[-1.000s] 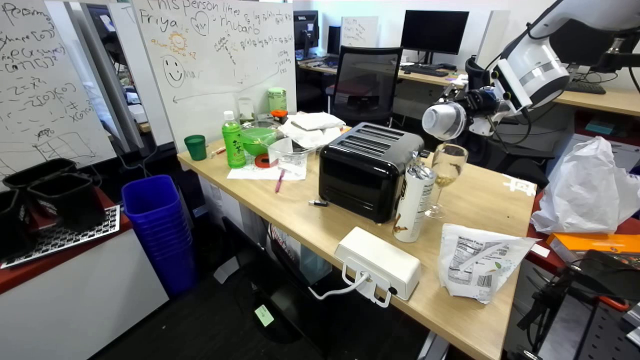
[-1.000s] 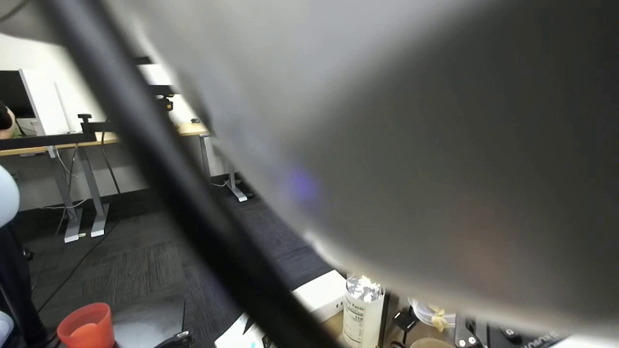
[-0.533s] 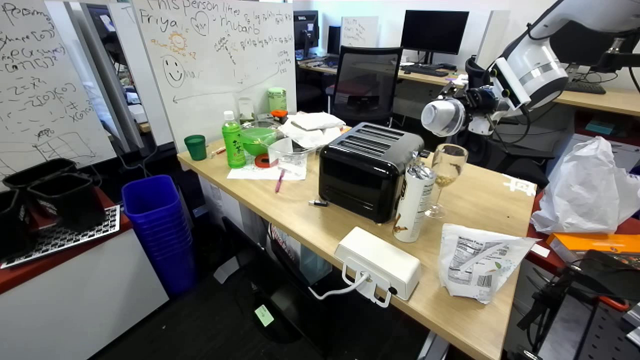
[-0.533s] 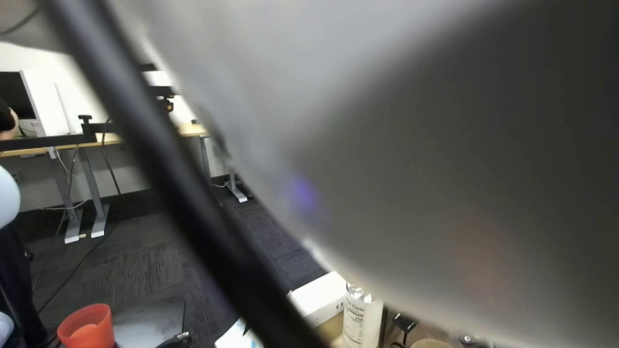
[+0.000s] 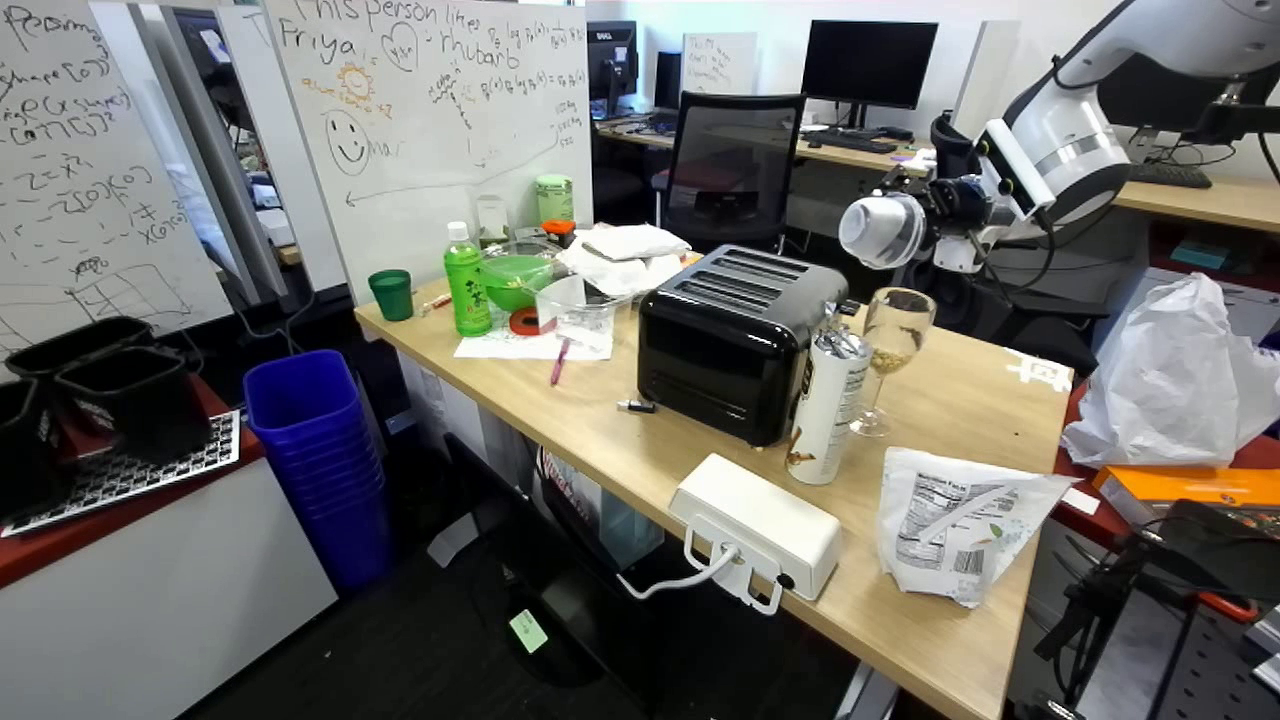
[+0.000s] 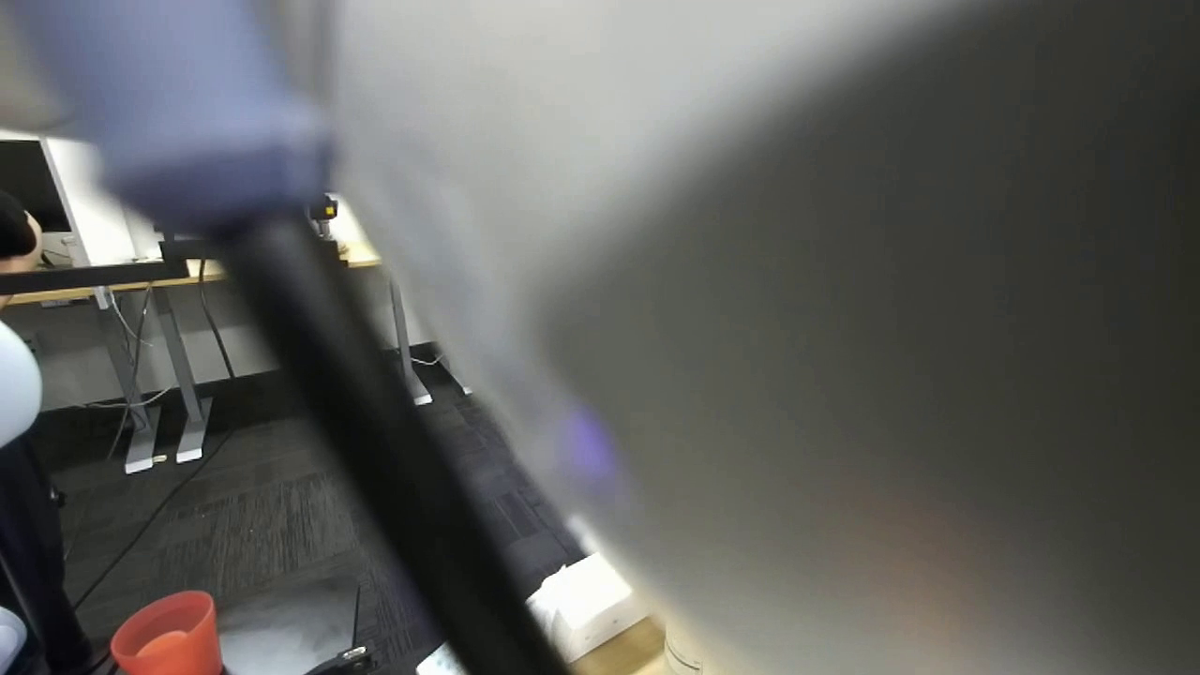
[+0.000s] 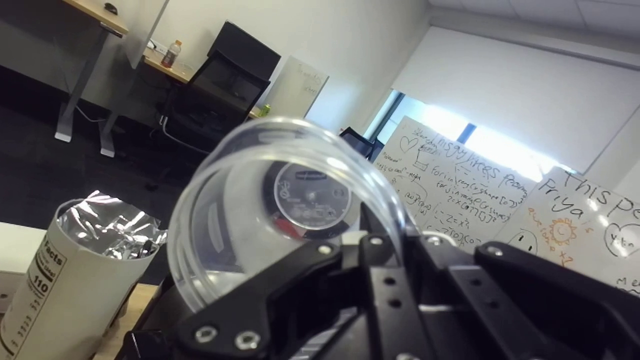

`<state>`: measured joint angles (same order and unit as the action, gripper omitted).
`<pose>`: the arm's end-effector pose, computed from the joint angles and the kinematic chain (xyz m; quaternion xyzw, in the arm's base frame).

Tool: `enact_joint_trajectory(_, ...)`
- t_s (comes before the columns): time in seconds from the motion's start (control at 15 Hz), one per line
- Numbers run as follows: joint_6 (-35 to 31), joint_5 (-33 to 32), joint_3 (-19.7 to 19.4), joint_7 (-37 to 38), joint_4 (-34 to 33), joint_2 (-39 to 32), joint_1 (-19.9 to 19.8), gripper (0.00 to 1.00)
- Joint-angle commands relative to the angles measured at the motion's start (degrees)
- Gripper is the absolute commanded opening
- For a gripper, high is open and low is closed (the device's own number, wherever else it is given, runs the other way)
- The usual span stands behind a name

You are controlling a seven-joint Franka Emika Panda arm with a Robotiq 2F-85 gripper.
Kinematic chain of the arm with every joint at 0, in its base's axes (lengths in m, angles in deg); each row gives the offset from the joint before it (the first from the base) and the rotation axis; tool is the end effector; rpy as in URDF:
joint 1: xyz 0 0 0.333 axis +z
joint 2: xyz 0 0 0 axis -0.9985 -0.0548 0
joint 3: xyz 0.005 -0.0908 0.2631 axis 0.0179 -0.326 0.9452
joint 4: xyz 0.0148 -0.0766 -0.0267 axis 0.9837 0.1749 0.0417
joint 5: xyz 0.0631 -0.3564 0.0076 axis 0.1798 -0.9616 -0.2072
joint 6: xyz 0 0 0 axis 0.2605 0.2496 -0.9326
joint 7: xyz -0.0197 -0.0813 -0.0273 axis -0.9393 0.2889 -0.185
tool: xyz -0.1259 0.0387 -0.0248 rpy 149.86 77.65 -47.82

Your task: Pour the contents of the bowl into the wine glass

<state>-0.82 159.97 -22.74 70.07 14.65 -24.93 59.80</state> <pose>0.5117 -0.2306 0.2030 -0.5286 0.4234 0.2351 0.6972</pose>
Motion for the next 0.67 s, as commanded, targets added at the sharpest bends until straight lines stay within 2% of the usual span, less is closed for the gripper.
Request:
enact_joint_trajectory(0.0,2.90,1.88,0.35,2.66,-1.98,-1.72,-1.65,0.02)
enact_joint_trajectory(0.6,3.91,2.12,0.17,4.66,-2.03,-2.17,-1.96,0.02)
